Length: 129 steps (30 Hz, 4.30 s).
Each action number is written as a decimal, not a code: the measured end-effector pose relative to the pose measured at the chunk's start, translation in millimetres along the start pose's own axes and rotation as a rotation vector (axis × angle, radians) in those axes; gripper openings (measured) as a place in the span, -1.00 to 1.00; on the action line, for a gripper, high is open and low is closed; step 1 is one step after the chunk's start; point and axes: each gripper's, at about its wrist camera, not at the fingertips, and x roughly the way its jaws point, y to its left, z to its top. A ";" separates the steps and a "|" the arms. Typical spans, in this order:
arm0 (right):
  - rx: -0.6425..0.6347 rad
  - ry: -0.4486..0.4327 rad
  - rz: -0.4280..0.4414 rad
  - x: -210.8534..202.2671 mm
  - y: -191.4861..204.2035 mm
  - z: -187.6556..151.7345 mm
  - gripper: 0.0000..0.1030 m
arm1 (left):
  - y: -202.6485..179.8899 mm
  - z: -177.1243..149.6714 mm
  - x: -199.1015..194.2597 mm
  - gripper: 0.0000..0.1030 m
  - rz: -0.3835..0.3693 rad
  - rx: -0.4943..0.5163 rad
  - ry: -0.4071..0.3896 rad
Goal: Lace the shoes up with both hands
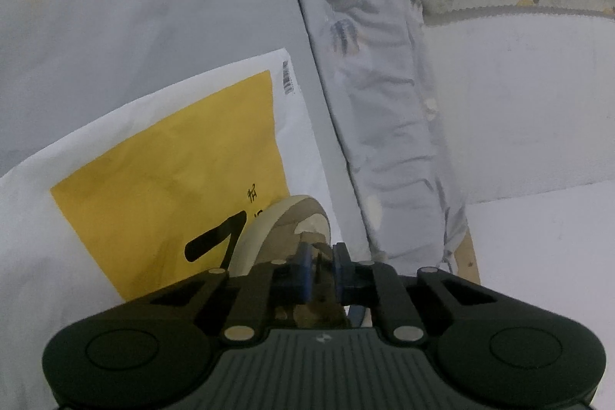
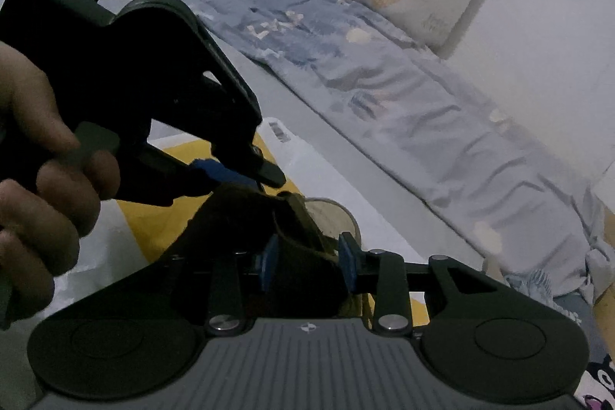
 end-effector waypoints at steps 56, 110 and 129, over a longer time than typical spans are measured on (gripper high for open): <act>0.314 -0.104 -0.016 -19.2 -29.7 -10.9 -0.34 | -24.5 9.4 -31.5 0.07 0.006 0.058 0.020; 0.334 -0.001 -0.042 -15.6 -39.6 -28.5 -0.81 | 2.4 55.8 -70.5 -1.00 0.216 0.021 -0.372; 0.356 0.004 -0.046 -15.2 -42.7 -27.3 -0.81 | 4.1 74.7 -119.2 -1.00 0.344 0.042 -0.562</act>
